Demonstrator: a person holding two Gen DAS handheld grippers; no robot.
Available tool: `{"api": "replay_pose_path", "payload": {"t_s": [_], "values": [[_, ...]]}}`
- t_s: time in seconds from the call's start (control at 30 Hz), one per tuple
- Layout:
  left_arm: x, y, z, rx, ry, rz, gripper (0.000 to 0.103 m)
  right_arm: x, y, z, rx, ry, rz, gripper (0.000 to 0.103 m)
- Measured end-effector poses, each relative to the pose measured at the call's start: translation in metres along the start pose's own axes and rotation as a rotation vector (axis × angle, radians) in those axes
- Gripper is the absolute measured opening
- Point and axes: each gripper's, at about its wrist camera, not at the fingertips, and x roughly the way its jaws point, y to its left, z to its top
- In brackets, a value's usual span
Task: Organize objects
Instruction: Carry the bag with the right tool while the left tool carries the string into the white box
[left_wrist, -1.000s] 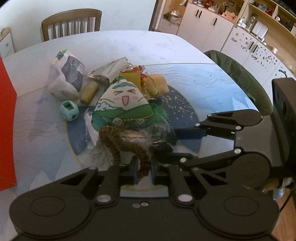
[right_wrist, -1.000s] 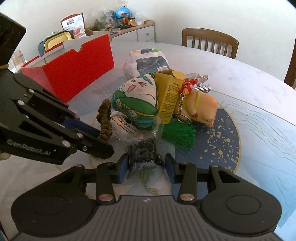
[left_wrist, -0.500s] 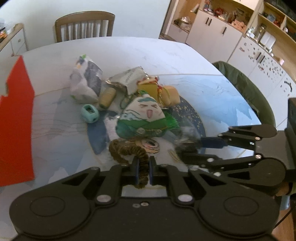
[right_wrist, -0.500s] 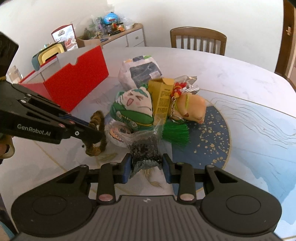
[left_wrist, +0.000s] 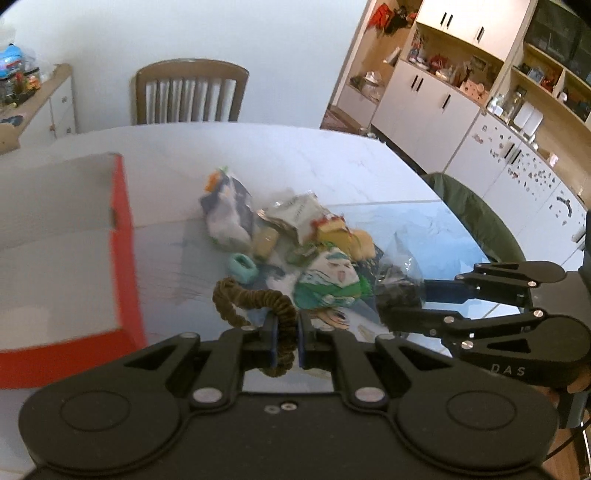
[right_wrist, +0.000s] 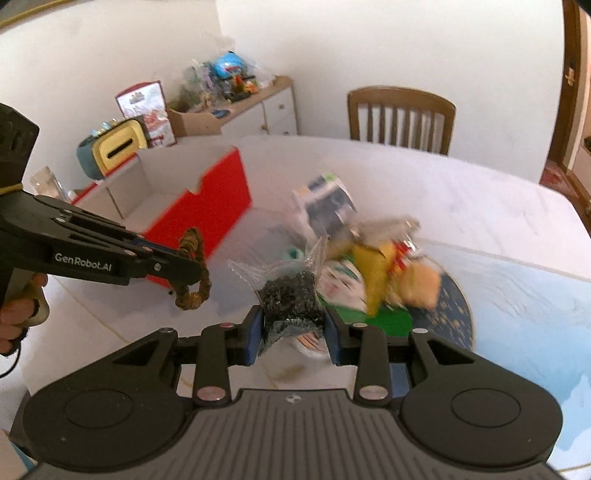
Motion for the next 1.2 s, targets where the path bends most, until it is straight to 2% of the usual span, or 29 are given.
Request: {"api": "replay_pose_path", "payload": {"t_s": [0.3, 0.63, 0.93, 1.2], "values": [[-0.045, 0.046, 0.017, -0.001, -0.018, 0.022, 0.008, 0.009, 0.052, 0.044, -0.001, -0.021, 0.04, 0.034], [-0.074, 0.103, 0.035, -0.014, -0.054, 0.061, 0.008, 0.042, 0.11, 0.09, -0.022, -0.022, 0.076, 0.034], [-0.079, 0.16, 0.048, -0.036, -0.055, 0.097, 0.008, 0.094, 0.149, 0.121, -0.011, 0.025, 0.087, 0.034], [-0.057, 0.214, 0.049, -0.064, 0.012, 0.171, 0.008, 0.154, 0.182, 0.134, -0.044, 0.11, 0.083, 0.034]]}}
